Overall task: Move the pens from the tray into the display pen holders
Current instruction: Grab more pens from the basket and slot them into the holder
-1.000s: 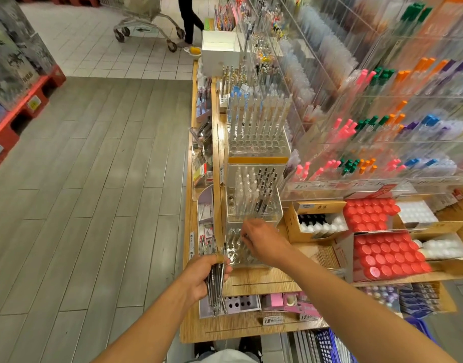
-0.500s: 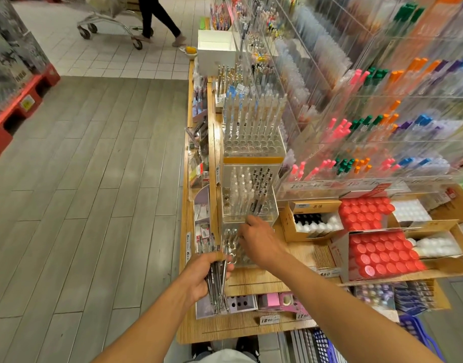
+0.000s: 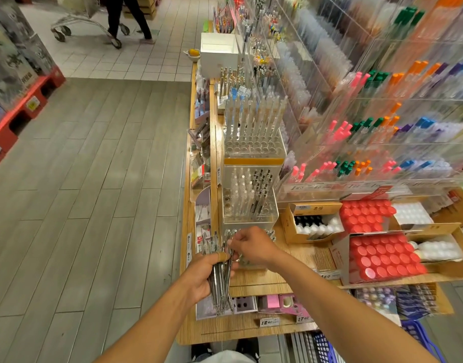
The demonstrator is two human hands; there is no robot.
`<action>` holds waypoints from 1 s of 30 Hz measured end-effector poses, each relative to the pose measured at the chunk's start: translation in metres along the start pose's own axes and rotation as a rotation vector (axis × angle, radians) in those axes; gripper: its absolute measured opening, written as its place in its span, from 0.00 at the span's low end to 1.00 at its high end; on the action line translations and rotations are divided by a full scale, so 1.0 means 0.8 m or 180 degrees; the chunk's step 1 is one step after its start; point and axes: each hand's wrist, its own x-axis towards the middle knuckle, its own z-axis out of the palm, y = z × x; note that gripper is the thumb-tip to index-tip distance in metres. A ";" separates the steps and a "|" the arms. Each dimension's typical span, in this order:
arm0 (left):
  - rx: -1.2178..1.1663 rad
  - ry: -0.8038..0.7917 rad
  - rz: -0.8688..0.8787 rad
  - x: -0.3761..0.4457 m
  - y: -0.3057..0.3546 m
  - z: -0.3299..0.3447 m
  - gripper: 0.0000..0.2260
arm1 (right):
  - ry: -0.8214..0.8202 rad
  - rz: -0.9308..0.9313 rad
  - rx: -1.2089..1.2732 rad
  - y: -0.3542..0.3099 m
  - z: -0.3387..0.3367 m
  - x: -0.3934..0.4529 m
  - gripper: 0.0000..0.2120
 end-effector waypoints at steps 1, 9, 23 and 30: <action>-0.0012 -0.0025 -0.0011 -0.001 0.000 0.000 0.13 | 0.0026 0.0071 0.0171 -0.001 -0.001 -0.001 0.11; -0.0215 0.0228 0.0028 -0.007 0.002 -0.003 0.11 | 0.0360 -0.0007 0.0835 -0.007 -0.027 -0.010 0.06; -0.0310 0.0591 -0.0087 -0.005 0.001 -0.010 0.09 | 0.0596 -0.1381 -0.1514 0.030 -0.026 -0.002 0.07; -0.0251 0.0626 -0.0063 0.000 0.003 -0.014 0.09 | 0.0480 -0.1353 -0.1681 0.034 -0.025 0.004 0.06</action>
